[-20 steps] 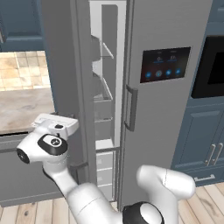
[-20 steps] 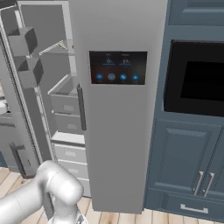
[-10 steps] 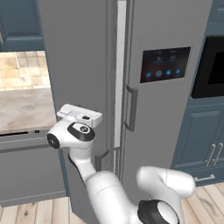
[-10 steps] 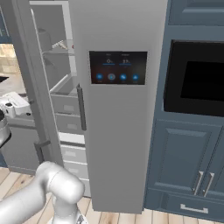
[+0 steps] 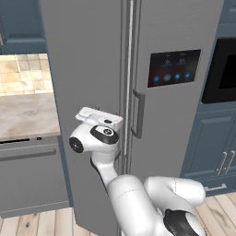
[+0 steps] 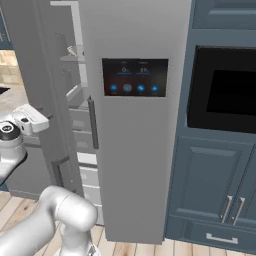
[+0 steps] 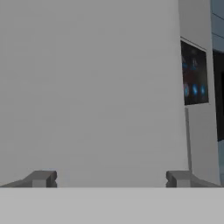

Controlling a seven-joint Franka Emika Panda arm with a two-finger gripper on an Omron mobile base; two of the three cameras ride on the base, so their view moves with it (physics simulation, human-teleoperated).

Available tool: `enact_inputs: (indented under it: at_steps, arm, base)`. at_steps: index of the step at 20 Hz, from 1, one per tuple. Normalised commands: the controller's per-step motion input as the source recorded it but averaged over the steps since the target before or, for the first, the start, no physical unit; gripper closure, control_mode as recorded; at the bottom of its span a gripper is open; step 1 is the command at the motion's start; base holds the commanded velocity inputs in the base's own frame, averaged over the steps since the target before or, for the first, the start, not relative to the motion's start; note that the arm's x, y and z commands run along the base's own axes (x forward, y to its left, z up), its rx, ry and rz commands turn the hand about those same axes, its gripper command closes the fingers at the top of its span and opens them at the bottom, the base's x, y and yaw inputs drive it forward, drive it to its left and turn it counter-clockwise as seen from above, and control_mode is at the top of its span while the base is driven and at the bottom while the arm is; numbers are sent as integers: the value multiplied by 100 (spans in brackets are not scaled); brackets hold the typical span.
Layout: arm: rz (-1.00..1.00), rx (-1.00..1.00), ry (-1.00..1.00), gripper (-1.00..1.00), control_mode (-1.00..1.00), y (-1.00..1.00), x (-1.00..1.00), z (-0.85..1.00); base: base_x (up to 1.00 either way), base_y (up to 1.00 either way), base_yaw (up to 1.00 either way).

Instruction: There's a fish in the fridge that needs to be moved to the freezer for freezing. Pick up the fish from the fridge, place it on any shelf in the freezer, and close the fridge and freezer doors when done.

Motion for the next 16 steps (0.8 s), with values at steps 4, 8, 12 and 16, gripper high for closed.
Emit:
enact_inputs:
  at_steps: [4, 8, 12, 16]
  arm:
    - [0, 2, 0, -100, -100, -43, 0, 19]
    - [0, 1, 0, -100, -100, -40, 11, 22]
    - [0, 0, 0, -100, -100, -11, 21, 23]
    - [0, 0, 0, -100, -100, -4, 48, 16]
  base:
    - [0, 0, 0]
    - [0, 0, 0]
    - [0, 0, 0]
    - [0, 0, 0]
